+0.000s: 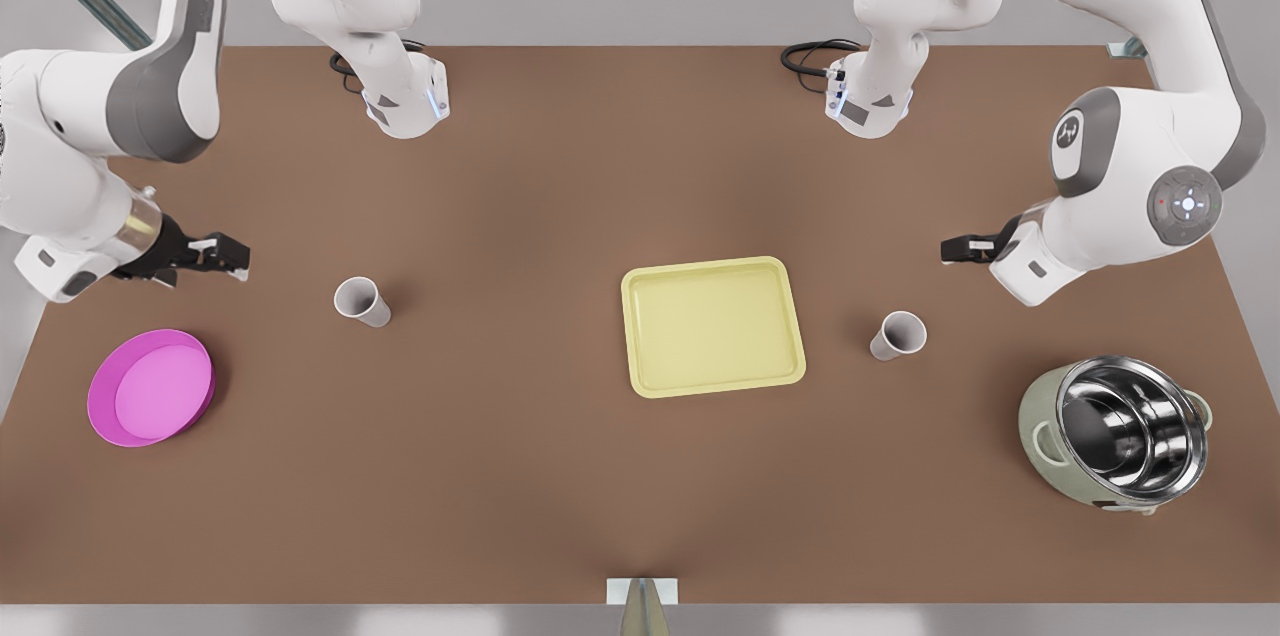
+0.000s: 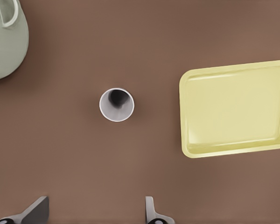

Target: Use both arms to respectively pick up the white IKEA cups from the middle-left and middle-right positions, then place the white IKEA cups onto the middle-middle tray, ensuring that the cups remain upright and do not tip over

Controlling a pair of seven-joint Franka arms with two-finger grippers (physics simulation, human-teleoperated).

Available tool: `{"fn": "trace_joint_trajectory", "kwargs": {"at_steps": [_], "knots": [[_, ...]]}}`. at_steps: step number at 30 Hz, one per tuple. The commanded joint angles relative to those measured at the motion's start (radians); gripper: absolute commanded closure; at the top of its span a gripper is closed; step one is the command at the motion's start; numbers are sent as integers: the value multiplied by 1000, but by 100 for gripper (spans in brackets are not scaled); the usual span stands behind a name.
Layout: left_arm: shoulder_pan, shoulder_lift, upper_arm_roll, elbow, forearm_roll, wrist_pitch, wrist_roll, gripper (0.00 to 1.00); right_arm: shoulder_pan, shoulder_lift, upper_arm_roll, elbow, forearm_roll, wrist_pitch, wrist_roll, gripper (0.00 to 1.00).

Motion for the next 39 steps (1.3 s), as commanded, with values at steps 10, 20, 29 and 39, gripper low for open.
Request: {"fn": "trace_joint_trajectory", "kwargs": {"at_steps": [10, 20, 29, 39], "knots": [[8, 271, 17, -6, 10, 372, -15, 0, -18, 232, 0, -169, 11, 262, 0, 0], [51, 196, 21, -406, 23, 763, -12, 0, -28, 124, 1, -579, 16, 656, 0, 0], [54, 243, 23, -441, 22, 786, -14, 0, -35, 149, 0, -765, 16, 945, -2, 0], [54, 265, 21, -440, 11, 780, -20, 79, -38, 141, 0, -782, 11, 954, -42, 79]]}}
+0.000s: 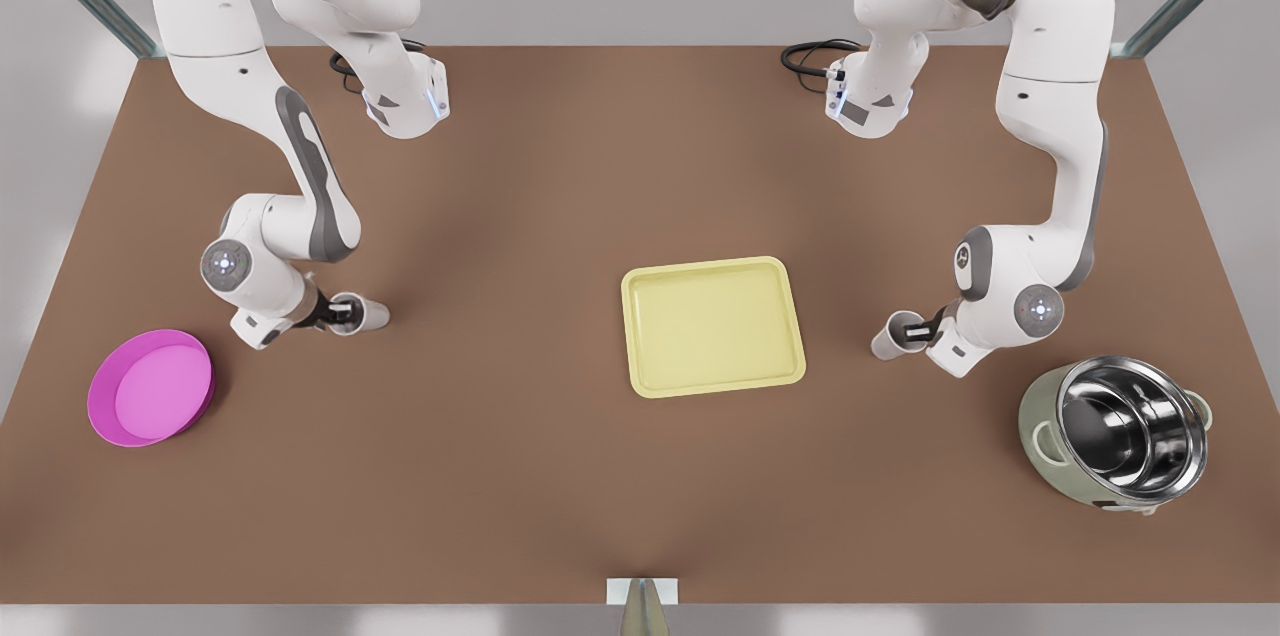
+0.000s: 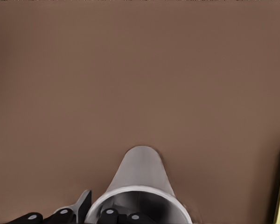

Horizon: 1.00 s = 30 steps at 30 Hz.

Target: Use both arms to respectively pick up the white IKEA cups from the middle-left and middle-right positions, then place the white IKEA cups onto the middle-middle tray, ensuring that the cups remain upright and do not tip over

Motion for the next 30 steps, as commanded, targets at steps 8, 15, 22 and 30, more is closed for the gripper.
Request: {"fn": "trace_joint_trajectory", "kwargs": {"at_steps": [8, 15, 22, 30], "knots": [[-30, -70, -23, 15, -96, -25, -7, 79, 28, -21, 55, 161, -6, -65, -150, 79], [-389, -20, -87, 199, -92, -94, -674, 79, 227, 31, 78, 341, -2, -87, -137, 79], [-402, 117, -97, 248, -89, -84, -714, 79, 407, 114, 78, 465, 221, -70, 16, 79], [-399, 132, -95, 250, -91, -75, -714, 30, 579, 211, 78, 568, 235, 23, 303, 79]]}}
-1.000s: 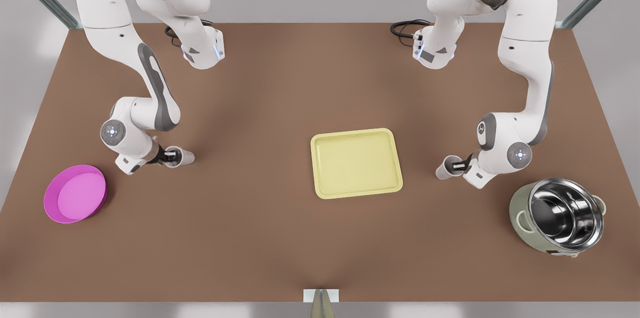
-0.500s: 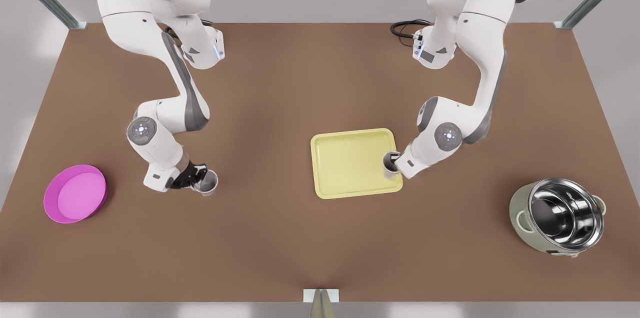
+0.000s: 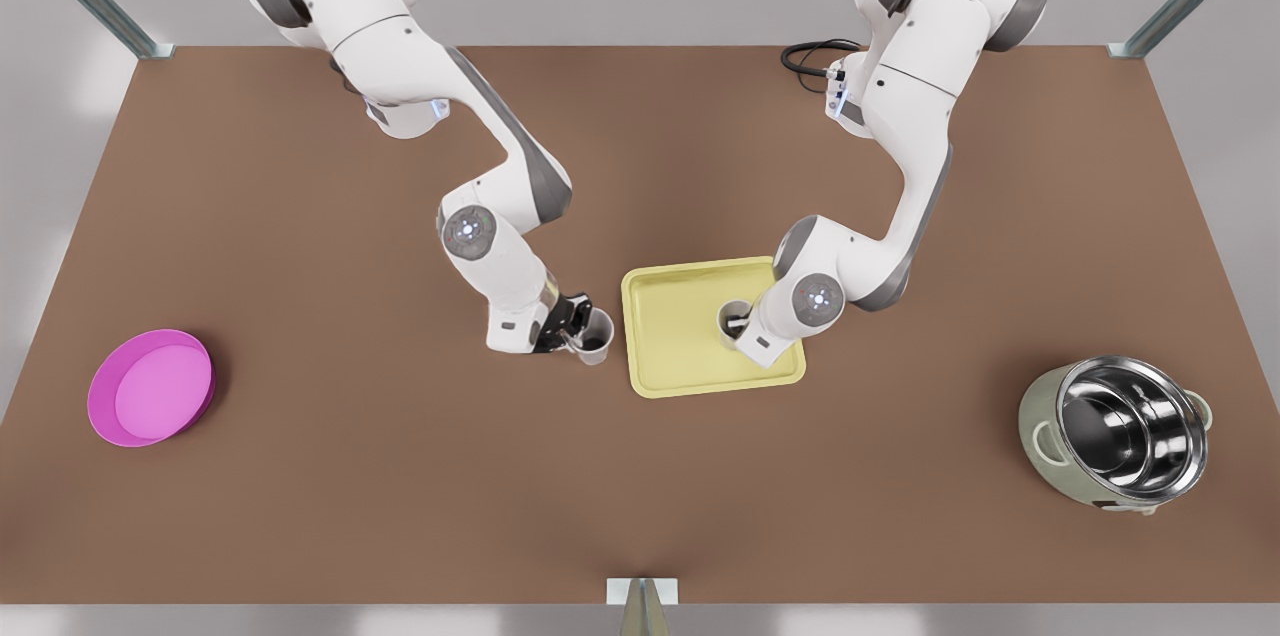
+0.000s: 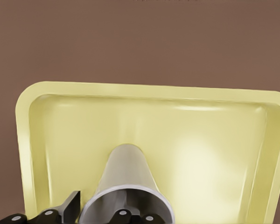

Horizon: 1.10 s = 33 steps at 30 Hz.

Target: Use both arms to respectively pick up the white IKEA cups from the middle-left and middle-right positions, then place the white IKEA cups onto the middle-middle tray, ensuring that the cups remain upright and do not tip over

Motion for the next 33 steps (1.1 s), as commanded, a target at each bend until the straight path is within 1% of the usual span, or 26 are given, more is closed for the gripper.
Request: {"fn": "trace_joint_trajectory", "kwargs": {"at_steps": [1, 3, 4, 6, 7, 8, 10, 11, 12, 13, 14, 15, 16, 17, 18, 20, 24, 25, 26, 33], "knots": [[2, -1, 0, 0, 2, 0, -248, 21, 23, 36, 0, 40, 8, 57, 337, 79], [5, -7, 0, 0, 4, -11, -248, 0, 33, 76, 0, 74, 11, 84, 355, 79], [8, -22, 0, -1, 4, -17, -248, 0, 49, 90, 0, 80, 13, 107, 369, 79], [42, -107, 0, 0, 7, -161, -222, 0, 102, 128, 0, 83, 11, 195, 450, 79], [73, -177, 2, 0, 7, -272, -190, 0, 115, 147, 0, 106, 14, 200, 455, 79], [80, -210, 5, 17, 31, -350, -190, 0, 135, 147, 0, 106, 7, 200, 490, 79], [103, -210, 3, 149, 65, -536, -187, 0, 161, 162, -2, 104, 8, 241, 528, 79], [148, -210, 5, 237, 76, -646, -75, 0, 164, 173, 0, 104, 10, 249, 528, 79], [192, -211, 3, 292, 82, -720, 55, 0, 165, 176, 0, 104, 10, 250, 528, 79], [201, -210, 5, 352, 133, -778, 169, 0, 165, 188, -2, 104, 7, 259, 528, 79], [220, -208, 6, 388, 145, -804, 203, 0, 164, 197, 0, 104, 5, 264, 528, 79], [235, -205, 6, 396, 148, -804, 363, 0, 164, 208, 0, 104, 2, 270, 528, 79], [254, -206, 6, 399, 174, -804, 430, 0, 165, 214, -2, 104, 0, 275, 528, 79], [254, -210, 2, 442, 249, -835, 440, 0, 165, 219, 0, 104, -1, 279, 528, 79], [255, -210, 5, 494, 268, -893, 546, 0, 164, 226, 0, 104, -3, 284, 528, 79], [258, -223, 8, 520, 286, -927, 560, 0, 164, 242, 0, 104, -3, 287, 525, 79], [261, -225, 8, 519, 279, -945, 554, 0, 164, 249, -2, 106, -4, 290, 519, 79], [264, -225, 6, 519, 277, -948, 554, 0, 164, 249, -2, 104, -3, 288, 522, 64], [269, -225, 6, 519, 277, -951, 555, 0, 164, 249, -2, 104, -6, 301, 522, 0], [289, -219, 6, 517, 275, -942, 555, 0, 164, 246, -2, 104, -4, 313, 516, 0]]}}
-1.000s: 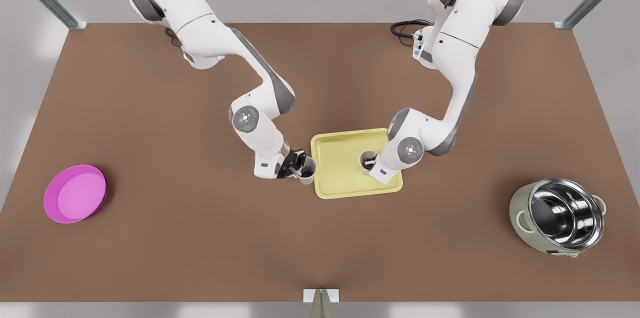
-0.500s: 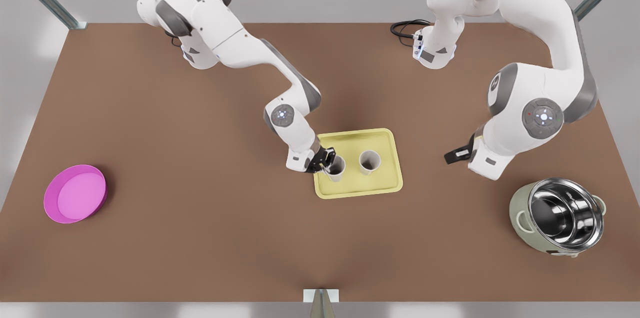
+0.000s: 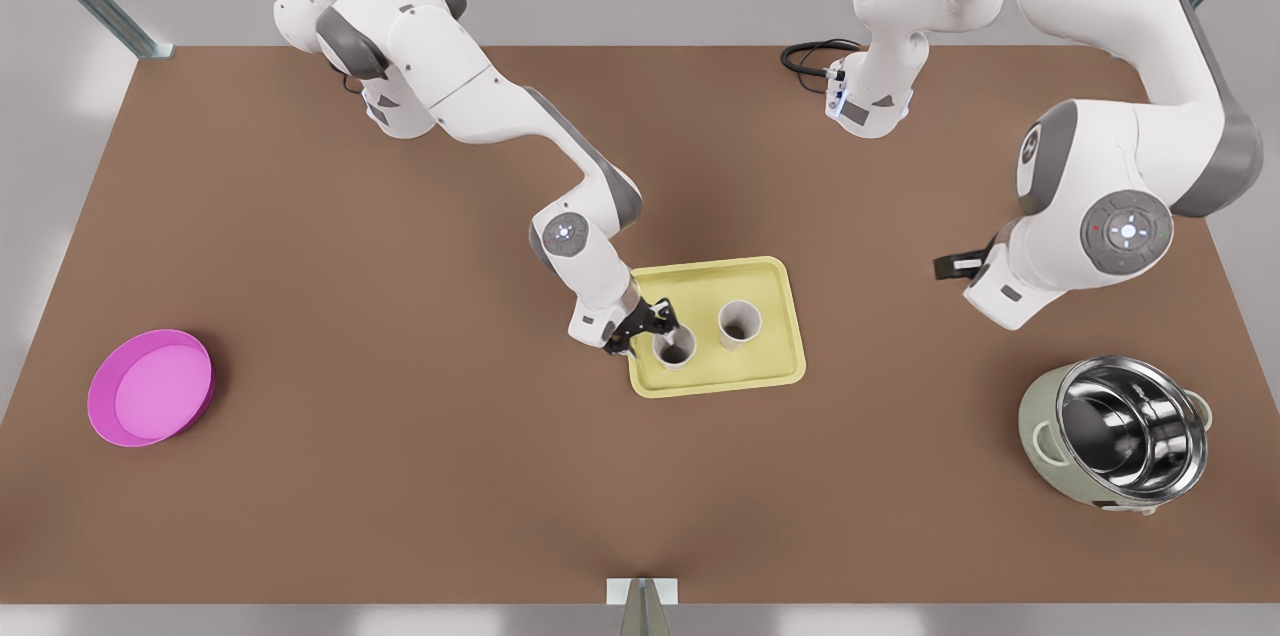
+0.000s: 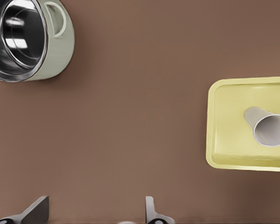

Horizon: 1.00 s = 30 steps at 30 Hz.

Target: Use both arms to respectively pick up the white IKEA cups from the middle-left and middle-right positions, then place the white IKEA cups onto the middle-middle tray, ensuring that the cups remain upright and do not tip over

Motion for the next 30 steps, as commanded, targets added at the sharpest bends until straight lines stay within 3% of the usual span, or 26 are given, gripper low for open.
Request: {"fn": "trace_joint_trajectory", "kwargs": {"at_steps": [1, 4, 6, 8, 13, 15, 18, 22, 26, 30], "knots": [[1, -1, 0, 0, 0, -21, 212, 0, 0, -1, 0, 1, 0, 10, 100, 0], [1, 2, -2, -3, -21, -21, 212, 0, 4, -33, 0, -15, 4, -4, 99, 0], [-5, 4, -3, -3, -21, -14, 212, 0, -15, -106, -3, -18, 6, -131, 97, 0], [-4, 2, -5, -6, -23, -15, 214, 0, -126, -172, -5, -7, 3, -446, 66, 0], [10, -4, -5, -2, -97, -31, 214, 0, -515, -98, -27, -16, -112, -699, -374, 0], [9, 1, -6, -19, -100, -51, 220, 0, -549, -165, -110, -10, -287, -791, -371, 0], [6, -1, -8, -19, -98, -74, 220, 0, -586, -448, -118, -94, -286, -955, -400, 0], [9, -6, -8, -19, -95, -87, 219, 0, -595, -626, -120, -53, -280, -1133, -425, 0], [6, -4, -8, -19, -93, -86, 217, 0, -617, -658, -133, 28, -250, -1322, -423, 0], [3, -4, -10, -19, -93, -87, 214, 0, -624, -672, -138, 21, -246, -1299, -417, 0]]}}
